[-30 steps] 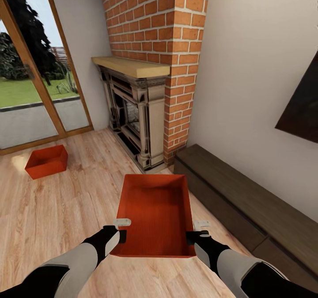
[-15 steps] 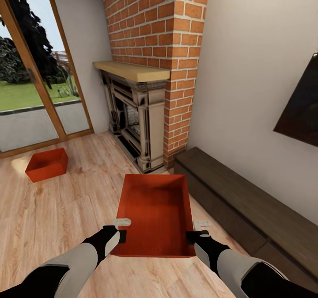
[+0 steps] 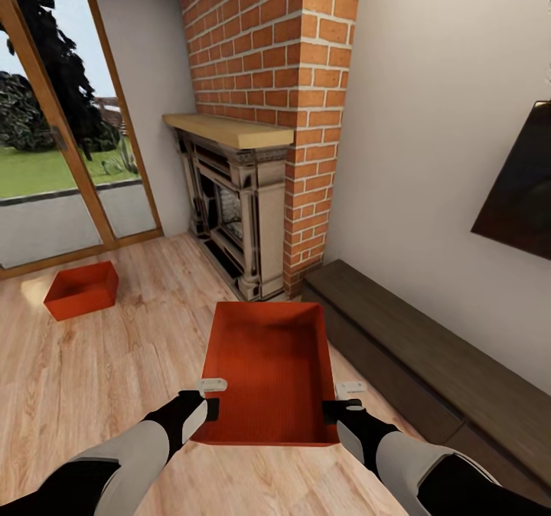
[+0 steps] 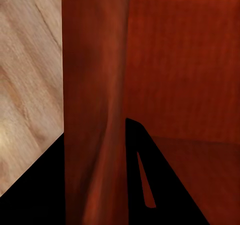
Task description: Move the two storage containers from the living room to the garage. In the garage, place one container on the floor and stack the other container on top of it (either order is fine).
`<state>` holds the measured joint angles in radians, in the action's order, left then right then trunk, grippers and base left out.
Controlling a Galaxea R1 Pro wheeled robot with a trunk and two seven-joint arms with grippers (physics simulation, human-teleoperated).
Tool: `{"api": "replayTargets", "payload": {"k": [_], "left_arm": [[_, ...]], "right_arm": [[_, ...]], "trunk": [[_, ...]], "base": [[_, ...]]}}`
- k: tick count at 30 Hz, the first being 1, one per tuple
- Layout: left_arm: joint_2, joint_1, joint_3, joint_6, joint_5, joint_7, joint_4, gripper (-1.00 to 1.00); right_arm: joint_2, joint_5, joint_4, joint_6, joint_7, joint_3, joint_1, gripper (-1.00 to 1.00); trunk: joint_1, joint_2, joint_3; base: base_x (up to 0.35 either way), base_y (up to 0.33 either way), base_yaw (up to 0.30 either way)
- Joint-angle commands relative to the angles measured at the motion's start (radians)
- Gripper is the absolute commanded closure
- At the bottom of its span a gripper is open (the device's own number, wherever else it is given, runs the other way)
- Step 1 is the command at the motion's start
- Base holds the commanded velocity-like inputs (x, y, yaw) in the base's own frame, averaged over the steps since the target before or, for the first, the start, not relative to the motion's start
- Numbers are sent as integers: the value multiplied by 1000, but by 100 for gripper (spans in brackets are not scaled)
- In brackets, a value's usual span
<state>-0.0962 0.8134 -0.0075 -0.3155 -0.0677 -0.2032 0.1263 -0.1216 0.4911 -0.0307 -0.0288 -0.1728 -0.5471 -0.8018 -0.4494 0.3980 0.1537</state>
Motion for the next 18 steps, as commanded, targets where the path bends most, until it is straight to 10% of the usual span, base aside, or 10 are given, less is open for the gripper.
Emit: {"api": "replayTargets", "payload": {"k": [1,18], "left_arm": [[0,1,4,-8,29,-10,6,100],[0,1,4,-8,29,-6,7,100]], "right_arm": [[-6,17,2,-3,-5,-19,0,100],[-6,17,2,-3,-5,-19,0,100]], "trunk": [[-1,2,0],[-1,2,-26]], "base": [[0,0,0],[0,0,0]]}}
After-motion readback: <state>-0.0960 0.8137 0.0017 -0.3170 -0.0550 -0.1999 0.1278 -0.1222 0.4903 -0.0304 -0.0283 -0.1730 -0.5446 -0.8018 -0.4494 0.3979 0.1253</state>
